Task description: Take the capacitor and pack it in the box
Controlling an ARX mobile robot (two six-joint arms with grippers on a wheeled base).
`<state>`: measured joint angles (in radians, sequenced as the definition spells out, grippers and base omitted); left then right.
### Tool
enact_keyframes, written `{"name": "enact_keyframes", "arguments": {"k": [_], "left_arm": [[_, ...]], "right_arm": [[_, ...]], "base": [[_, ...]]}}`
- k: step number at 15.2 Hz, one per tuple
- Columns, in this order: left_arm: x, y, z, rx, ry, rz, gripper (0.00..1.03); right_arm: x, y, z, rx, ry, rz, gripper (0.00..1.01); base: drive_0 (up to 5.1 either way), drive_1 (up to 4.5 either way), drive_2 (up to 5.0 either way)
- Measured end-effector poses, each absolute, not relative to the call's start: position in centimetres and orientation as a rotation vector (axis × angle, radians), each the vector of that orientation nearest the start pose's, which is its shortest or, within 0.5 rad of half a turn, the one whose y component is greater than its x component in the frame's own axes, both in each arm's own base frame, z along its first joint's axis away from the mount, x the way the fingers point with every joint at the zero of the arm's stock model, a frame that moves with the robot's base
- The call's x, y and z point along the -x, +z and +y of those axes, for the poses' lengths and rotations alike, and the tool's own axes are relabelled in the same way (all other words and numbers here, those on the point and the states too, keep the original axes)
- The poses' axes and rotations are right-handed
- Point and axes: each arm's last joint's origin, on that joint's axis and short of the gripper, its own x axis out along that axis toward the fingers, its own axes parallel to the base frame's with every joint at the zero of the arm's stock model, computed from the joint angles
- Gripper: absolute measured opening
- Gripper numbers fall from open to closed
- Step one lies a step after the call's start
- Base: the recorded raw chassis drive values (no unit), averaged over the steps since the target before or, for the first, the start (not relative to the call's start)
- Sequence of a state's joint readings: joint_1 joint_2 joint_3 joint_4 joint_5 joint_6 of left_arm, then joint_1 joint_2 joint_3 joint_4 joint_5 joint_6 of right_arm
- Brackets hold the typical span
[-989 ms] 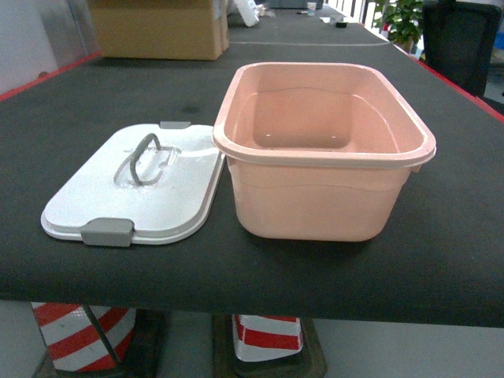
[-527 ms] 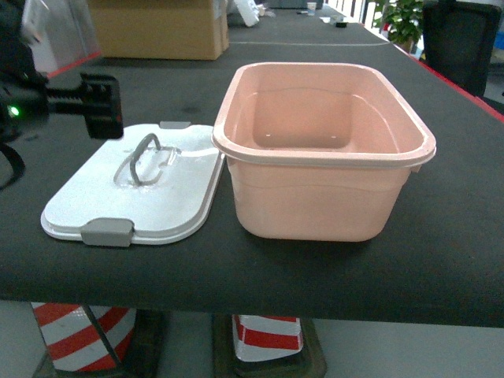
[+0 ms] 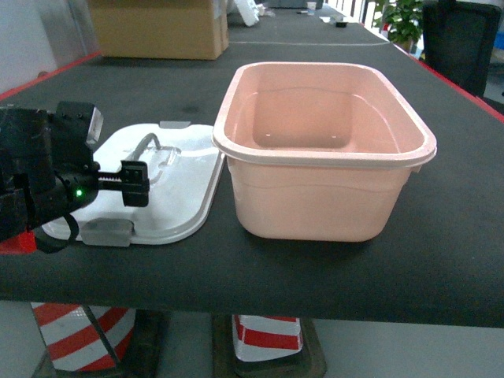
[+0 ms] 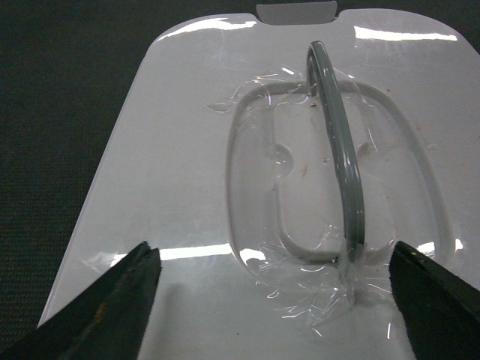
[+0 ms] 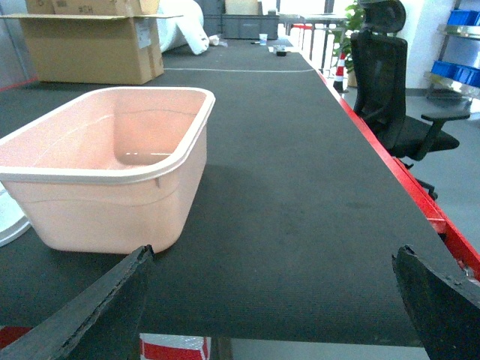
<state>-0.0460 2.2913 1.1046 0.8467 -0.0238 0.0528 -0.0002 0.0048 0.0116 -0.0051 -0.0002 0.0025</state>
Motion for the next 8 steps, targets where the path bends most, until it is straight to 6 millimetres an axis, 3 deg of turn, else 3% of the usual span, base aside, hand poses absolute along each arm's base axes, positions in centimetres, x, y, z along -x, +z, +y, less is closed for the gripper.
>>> {"name": "enact_keyframes", "arguments": {"k": [8], "left_arm": [[-44.19, 5.76, -2.24, -0.052, -0.060, 0.284, 0.03]], "right_arm": [[-9.73, 16.66, 0.00, -0.003, 0.000, -0.002, 0.98]], "base": [[0.0, 0.00, 0.0]]}}
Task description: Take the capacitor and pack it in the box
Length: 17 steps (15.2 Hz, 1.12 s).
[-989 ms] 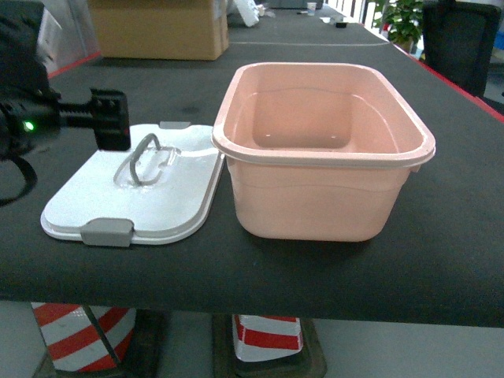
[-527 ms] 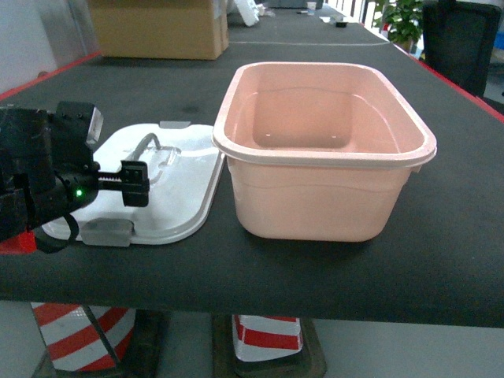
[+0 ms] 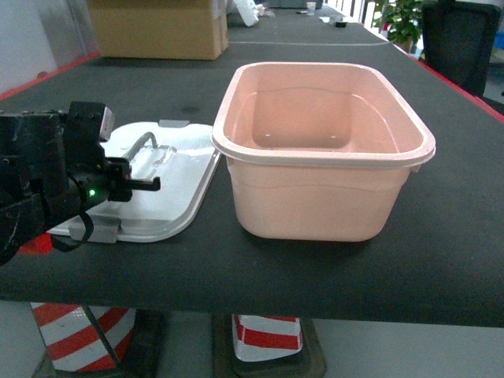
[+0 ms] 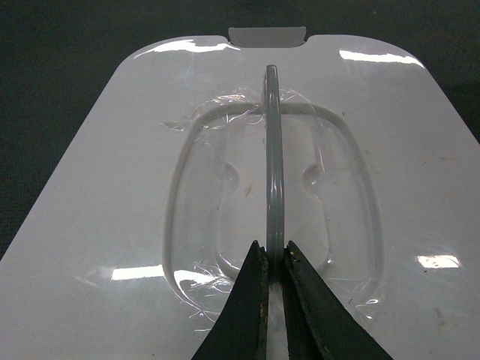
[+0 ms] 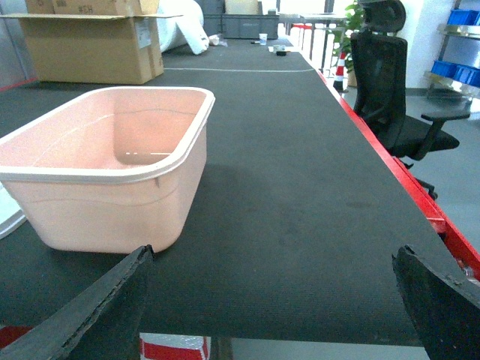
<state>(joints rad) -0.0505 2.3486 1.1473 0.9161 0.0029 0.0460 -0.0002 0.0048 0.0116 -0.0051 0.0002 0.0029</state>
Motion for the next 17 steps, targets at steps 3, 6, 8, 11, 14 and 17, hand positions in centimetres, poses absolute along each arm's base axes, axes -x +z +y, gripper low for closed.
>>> {"name": "enact_keyframes", "arguments": {"k": [3, 6, 8, 11, 14, 17], "left_arm": [[-44.2, 5.9, -2.2, -0.031, -0.055, 0.260, 0.02], [-42.8, 7.7, -1.6, -0.015, -0.011, 0.268, 0.02], [-42.1, 12.5, -0.2, -0.012, 0.053, 0.198, 0.02], [-40.4, 19.7, 0.8, 0.003, 0.171, 0.133, 0.02], [-38.5, 24.0, -2.2, 0.056, 0.161, 0.108, 0.02], [-36.5, 27.4, -11.4, 0.082, 0.036, 0.053, 0.02]], "right_arm": [[-9.7, 16.7, 0.0, -0.002, 0.000, -0.002, 0.98], [-9.7, 16.7, 0.0, -0.002, 0.000, -0.002, 0.98], [-9.7, 16.7, 0.0, -0.002, 0.000, -0.002, 0.98], [-9.7, 16.7, 0.0, -0.002, 0.000, -0.002, 0.98], [-9.7, 16.7, 0.0, -0.002, 0.000, -0.002, 0.98], [-9.7, 16.7, 0.0, -0.003, 0.000, -0.002, 0.98]], "base": [[0.0, 0.00, 0.0], [0.0, 0.00, 0.0], [0.0, 0.00, 0.0], [0.0, 0.00, 0.0], [0.0, 0.00, 0.0], [0.0, 0.00, 0.0]]}}
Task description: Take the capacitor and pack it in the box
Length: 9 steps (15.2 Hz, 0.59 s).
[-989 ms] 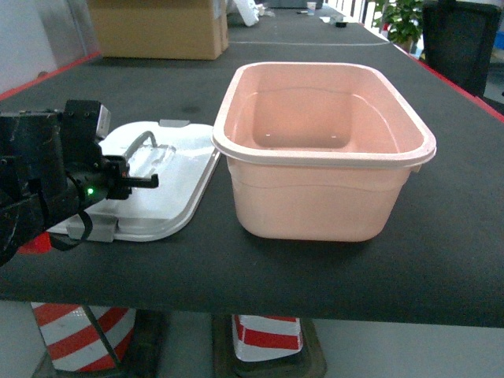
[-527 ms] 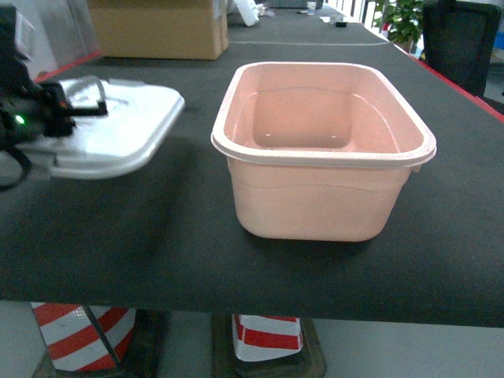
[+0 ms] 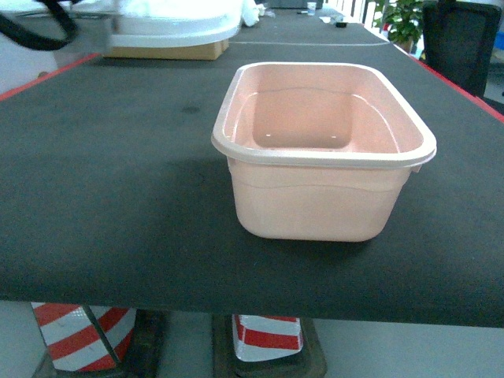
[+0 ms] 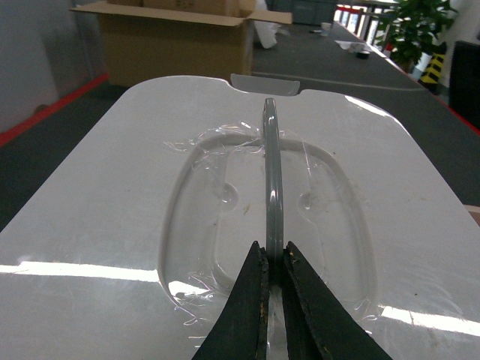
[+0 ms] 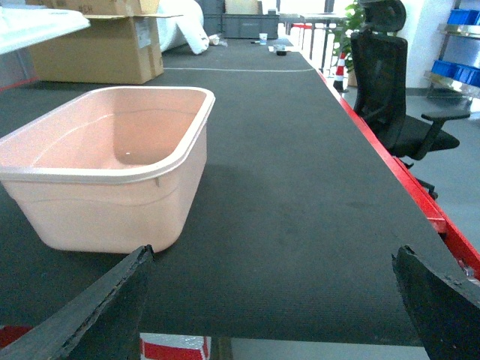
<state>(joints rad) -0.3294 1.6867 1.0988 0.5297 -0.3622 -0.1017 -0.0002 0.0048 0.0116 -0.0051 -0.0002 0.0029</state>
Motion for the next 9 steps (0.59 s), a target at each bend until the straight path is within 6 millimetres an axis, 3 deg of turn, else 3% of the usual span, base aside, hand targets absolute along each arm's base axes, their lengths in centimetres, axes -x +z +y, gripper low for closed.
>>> {"name": "enact_keyframes", "arguments": {"k": [5, 9], "left_arm": [[-36.7, 25.6, -21.9, 0.058, -0.054, 0.100, 0.02], [-37.0, 24.5, -26.7, 0.099, -0.049, 0.111, 0.02]], "right_arm": [[-9.7, 16.7, 0.0, -0.003, 0.000, -0.002, 0.98], [-9.7, 16.7, 0.0, -0.002, 0.000, -0.002, 0.98]], "base": [[0.0, 0.00, 0.0], [0.0, 0.00, 0.0]]}}
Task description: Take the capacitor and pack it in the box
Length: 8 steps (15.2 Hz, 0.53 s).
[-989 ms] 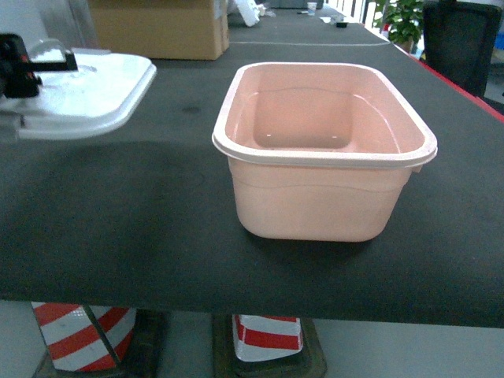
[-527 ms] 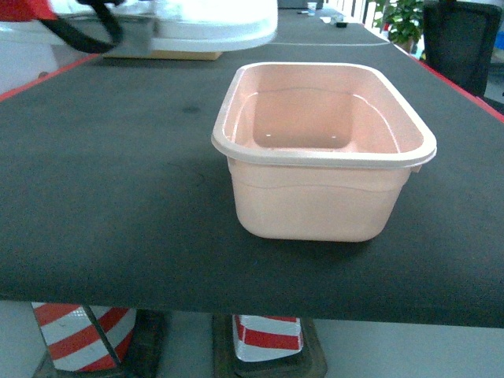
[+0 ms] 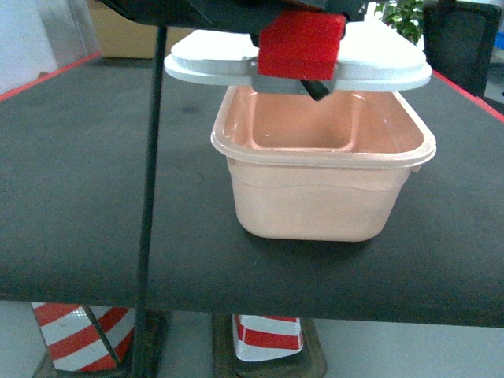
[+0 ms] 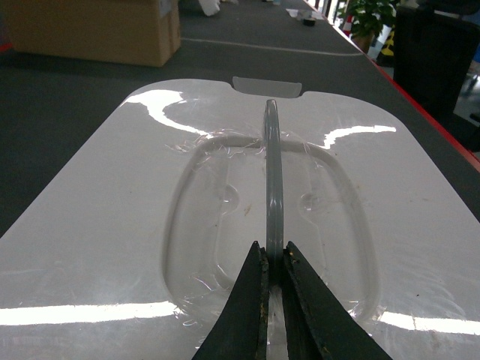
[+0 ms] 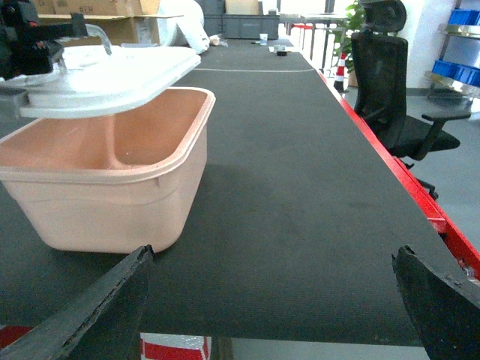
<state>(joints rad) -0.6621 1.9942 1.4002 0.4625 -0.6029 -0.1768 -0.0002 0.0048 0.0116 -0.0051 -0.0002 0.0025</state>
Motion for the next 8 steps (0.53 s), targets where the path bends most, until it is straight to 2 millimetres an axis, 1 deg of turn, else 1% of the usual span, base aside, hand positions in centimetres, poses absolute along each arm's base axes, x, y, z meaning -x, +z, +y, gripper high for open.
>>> {"name": "enact_keyframes", "arguments": {"k": [2, 3, 5, 8], "left_arm": [[-37.2, 23.0, -28.1, 0.095, -0.061, 0.128, 0.02], [-37.4, 22.1, -28.5, 0.087, -0.055, 0.137, 0.02], [-37.8, 21.1, -29.1, 0.087, -0.038, 0.152, 0.02], [-38.2, 20.4, -29.9, 0.106, -0.024, 0.166, 0.02]], "right_arm": [[-9.7, 16.7, 0.0, -0.003, 0.000, -0.002, 0.98], [-9.7, 16.7, 0.0, -0.003, 0.000, -0.002, 0.98], [-9.7, 16.7, 0.0, -0.003, 0.000, -0.002, 0.98], [-9.7, 16.7, 0.0, -0.002, 0.000, -0.002, 0.98]], "base": [[0.0, 0.00, 0.0], [0.0, 0.00, 0.0], [0.0, 0.00, 0.0], [0.0, 0.00, 0.0]]}}
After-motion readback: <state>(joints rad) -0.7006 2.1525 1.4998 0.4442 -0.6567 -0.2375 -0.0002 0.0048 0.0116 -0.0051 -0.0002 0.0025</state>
